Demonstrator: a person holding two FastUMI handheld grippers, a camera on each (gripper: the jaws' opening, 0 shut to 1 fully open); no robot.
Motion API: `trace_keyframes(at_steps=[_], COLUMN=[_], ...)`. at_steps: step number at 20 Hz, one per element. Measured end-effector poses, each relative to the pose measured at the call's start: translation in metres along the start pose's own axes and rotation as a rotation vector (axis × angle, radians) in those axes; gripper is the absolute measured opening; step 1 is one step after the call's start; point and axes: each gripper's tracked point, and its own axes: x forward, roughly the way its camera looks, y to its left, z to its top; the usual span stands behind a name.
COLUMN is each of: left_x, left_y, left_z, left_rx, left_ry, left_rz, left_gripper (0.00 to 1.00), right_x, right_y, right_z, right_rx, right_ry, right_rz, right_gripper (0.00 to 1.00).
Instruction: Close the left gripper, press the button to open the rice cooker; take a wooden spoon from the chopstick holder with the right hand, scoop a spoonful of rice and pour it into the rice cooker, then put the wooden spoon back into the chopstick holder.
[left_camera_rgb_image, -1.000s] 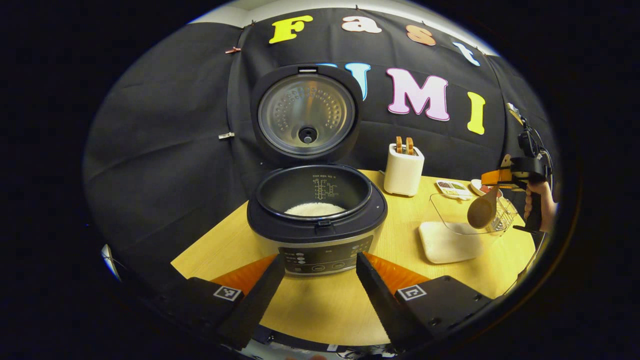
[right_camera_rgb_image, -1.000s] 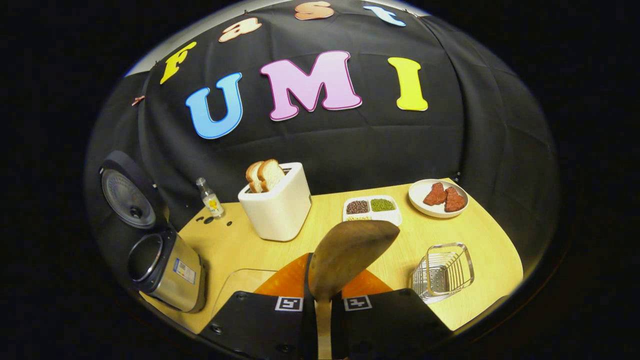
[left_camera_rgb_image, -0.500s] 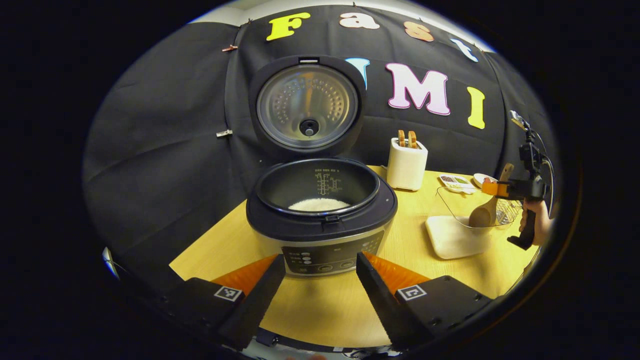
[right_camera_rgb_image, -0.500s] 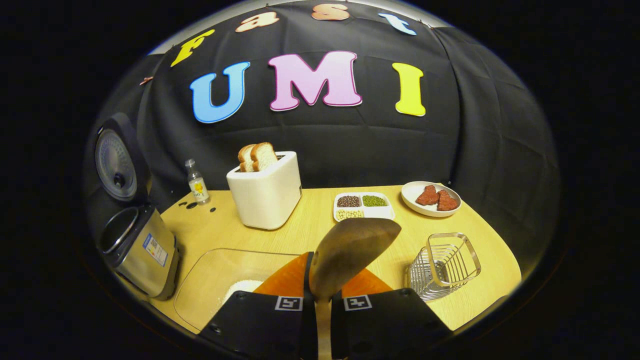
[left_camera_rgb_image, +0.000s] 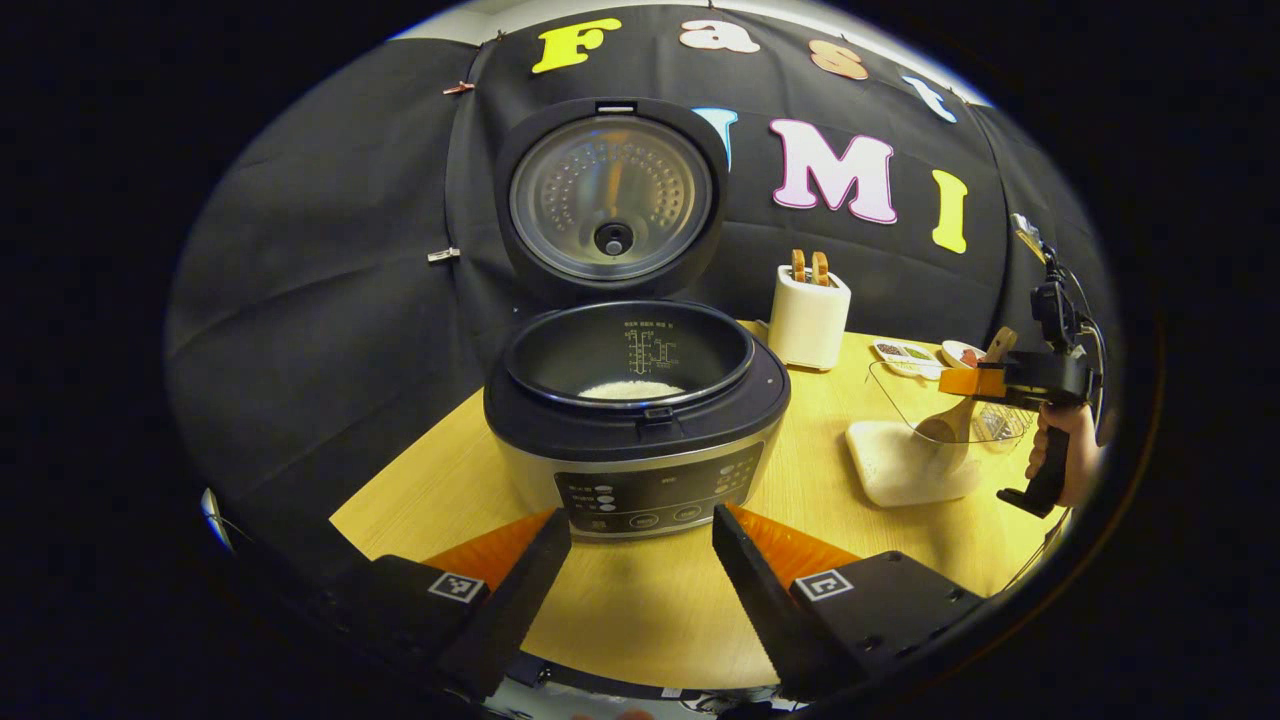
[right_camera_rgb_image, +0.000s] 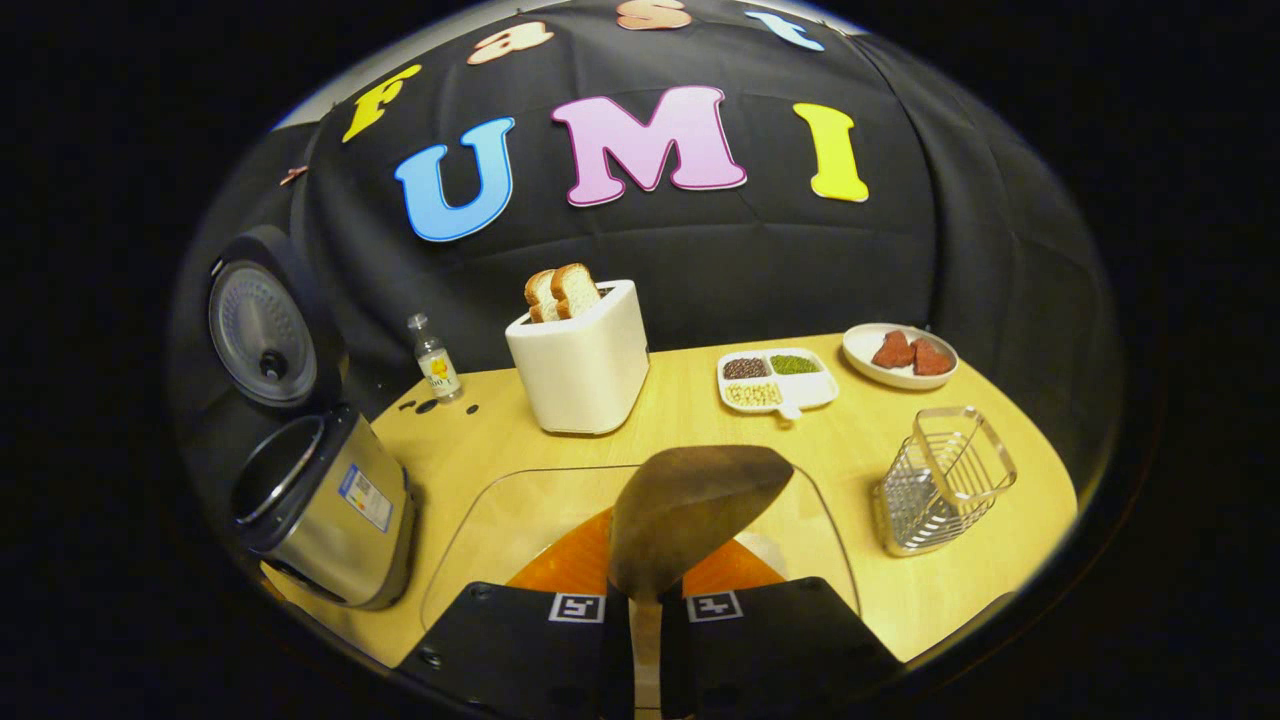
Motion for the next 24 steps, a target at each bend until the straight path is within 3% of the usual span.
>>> trace_keyframes(at_steps=[6,11,15,19,24], left_x=[-0.005,-0.009,-0.012,-0.015,-0.019], left_y=[0.004,0.002,0.004,0.008,0.015], left_z=[0.005,0.008,0.01,0.018,0.026], left_rx=[0.006,-0.055,-0.059,-0.048,-0.19], left_ry=[-0.005,-0.002,-0.001,-0.014,-0.012], left_rz=[0.005,0.001,0.008,0.011,0.009], left_gripper=[0.97,0.97,0.97,0.97,0.97], right_x=[0.008,0.01,0.006,0.002,-0.002], right_y=[0.011,0.028,0.026,0.012,-0.017], right_z=[-0.006,-0.011,-0.012,-0.007,0.002], right_rx=[0.155,0.391,0.419,0.533,0.651], right_ry=[0.079,0.189,0.208,0.203,0.199], right_rz=[0.001,0.05,0.045,0.029,-0.025], right_gripper=[0.15,0.14,0.15,0.15,0.15])
